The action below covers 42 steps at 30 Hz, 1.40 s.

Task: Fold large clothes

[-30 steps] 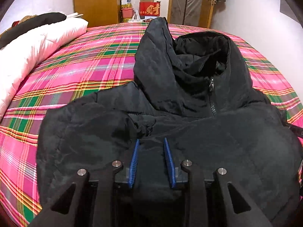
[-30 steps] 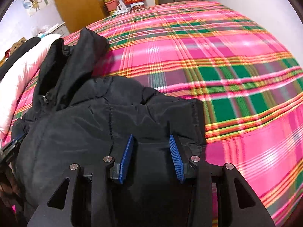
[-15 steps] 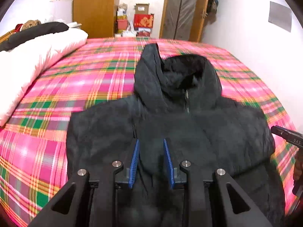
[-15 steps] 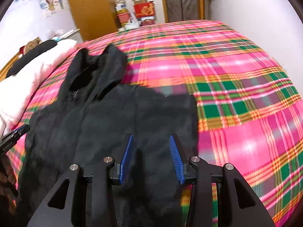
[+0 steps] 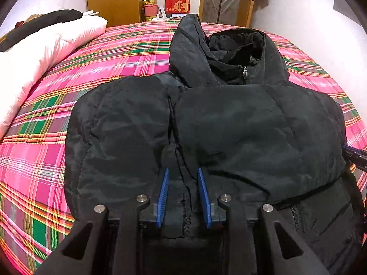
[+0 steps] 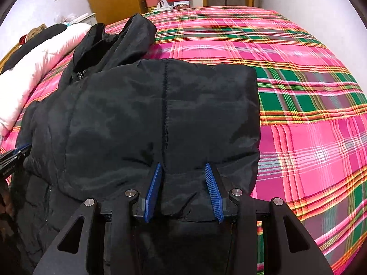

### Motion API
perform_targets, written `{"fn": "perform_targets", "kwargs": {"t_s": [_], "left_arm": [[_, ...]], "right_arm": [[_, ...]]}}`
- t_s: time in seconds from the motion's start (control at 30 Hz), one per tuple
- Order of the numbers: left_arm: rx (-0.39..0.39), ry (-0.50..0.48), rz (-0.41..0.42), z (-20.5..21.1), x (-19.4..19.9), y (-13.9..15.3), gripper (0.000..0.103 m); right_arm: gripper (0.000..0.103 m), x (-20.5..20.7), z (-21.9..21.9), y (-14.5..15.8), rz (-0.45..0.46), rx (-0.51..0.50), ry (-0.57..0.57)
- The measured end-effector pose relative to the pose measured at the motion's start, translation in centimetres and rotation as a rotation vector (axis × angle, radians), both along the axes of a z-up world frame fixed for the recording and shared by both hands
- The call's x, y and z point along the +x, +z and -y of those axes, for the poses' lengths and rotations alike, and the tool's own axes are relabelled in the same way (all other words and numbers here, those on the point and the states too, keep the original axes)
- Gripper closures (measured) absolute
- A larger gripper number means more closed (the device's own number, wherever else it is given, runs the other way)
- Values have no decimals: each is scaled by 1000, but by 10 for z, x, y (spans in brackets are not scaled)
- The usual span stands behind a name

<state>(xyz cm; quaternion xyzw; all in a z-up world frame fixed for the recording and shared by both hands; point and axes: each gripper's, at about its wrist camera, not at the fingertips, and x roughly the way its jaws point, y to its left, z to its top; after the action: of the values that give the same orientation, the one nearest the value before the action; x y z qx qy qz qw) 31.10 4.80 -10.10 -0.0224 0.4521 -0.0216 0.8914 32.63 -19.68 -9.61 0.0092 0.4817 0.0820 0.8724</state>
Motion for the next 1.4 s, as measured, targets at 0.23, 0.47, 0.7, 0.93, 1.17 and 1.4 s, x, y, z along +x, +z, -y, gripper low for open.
{"fn": "perform_targets", "kwargs": {"t_s": [0.23, 0.47, 0.7, 0.93, 1.17, 1.4], "left_arm": [[-28, 30, -2, -6, -26, 26, 74], [-59, 54, 71, -15, -97, 74, 74], [-74, 82, 118, -23, -176, 107, 74], [-52, 92, 128, -22, -241, 119, 74], [-32, 77, 122, -14, -279, 120, 74], [-12, 85, 111, -12, -286, 114, 74]], "right_arm": [[62, -21, 7, 34, 13, 42, -24], [62, -99, 18, 75, 82, 92, -16], [62, -176, 32, 94, 99, 139, -32], [57, -241, 28, 91, 78, 152, -1], [53, -276, 21, 83, 70, 144, 32], [51, -279, 25, 72, 45, 150, 5]]}}
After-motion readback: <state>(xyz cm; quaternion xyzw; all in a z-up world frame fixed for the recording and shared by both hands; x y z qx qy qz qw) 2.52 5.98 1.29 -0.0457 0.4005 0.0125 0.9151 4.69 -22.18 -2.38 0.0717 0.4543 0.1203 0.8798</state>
